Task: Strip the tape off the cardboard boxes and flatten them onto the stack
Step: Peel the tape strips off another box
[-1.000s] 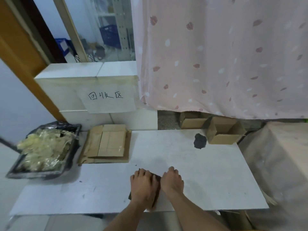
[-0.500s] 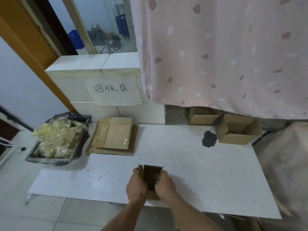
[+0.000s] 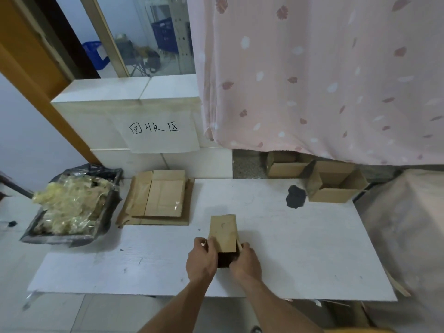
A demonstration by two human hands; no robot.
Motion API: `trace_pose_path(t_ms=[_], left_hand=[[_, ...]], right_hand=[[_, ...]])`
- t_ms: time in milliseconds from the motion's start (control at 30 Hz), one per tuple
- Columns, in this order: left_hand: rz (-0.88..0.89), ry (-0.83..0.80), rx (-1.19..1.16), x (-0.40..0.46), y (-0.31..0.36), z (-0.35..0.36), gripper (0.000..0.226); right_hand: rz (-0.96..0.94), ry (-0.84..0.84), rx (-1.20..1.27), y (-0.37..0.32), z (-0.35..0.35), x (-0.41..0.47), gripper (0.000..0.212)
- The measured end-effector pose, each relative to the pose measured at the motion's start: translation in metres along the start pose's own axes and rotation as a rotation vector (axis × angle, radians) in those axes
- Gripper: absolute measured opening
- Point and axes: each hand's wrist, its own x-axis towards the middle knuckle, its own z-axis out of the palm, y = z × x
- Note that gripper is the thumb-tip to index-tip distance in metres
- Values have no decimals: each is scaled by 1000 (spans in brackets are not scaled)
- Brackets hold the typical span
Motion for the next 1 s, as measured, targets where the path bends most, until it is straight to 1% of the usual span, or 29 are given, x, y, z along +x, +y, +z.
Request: trace_pose_path(t_ms=[33,100,200,267,367,500,667,700,800,900,1000], left_hand=[[-19,-8,30,0,-3,-1,36],[-22,-7,87,1,-7,-4,39],[23,-13,101,5,-5,-8,37],[72,-53,116,7,1,-9,41],[124,-99,155,6,10,-9,45],[206,-129,198,3,11,-6,48],[289,-171,276,2,10,-10,56],[315,-174,319,1,12,-10,55],[394,-147,436,1,11,-10,41],[422,-135,479,4,9,-12,36],[468,-164,497,8,9,-17,42]], right_hand=[[-13,10,-9,3,1,-2,38],[-37,63,-12,6,-1,-4,35],[-40,201,19,0,-12,-5,38],[-54,229,20,-8,-17,-3,35],[-101,134,-84,-20,-18,-3,34],[-101,31,-251,-20,-9,-5,46],[-139,19,-296,-19,-2,-4,61],[-152,21,-312,-20,-1,-5,61],[-182,48,-381,-25,4,-9,56],[-218,51,-474,-29,6,-7,64],[-224,-25,-448,-33,4,-4,76]])
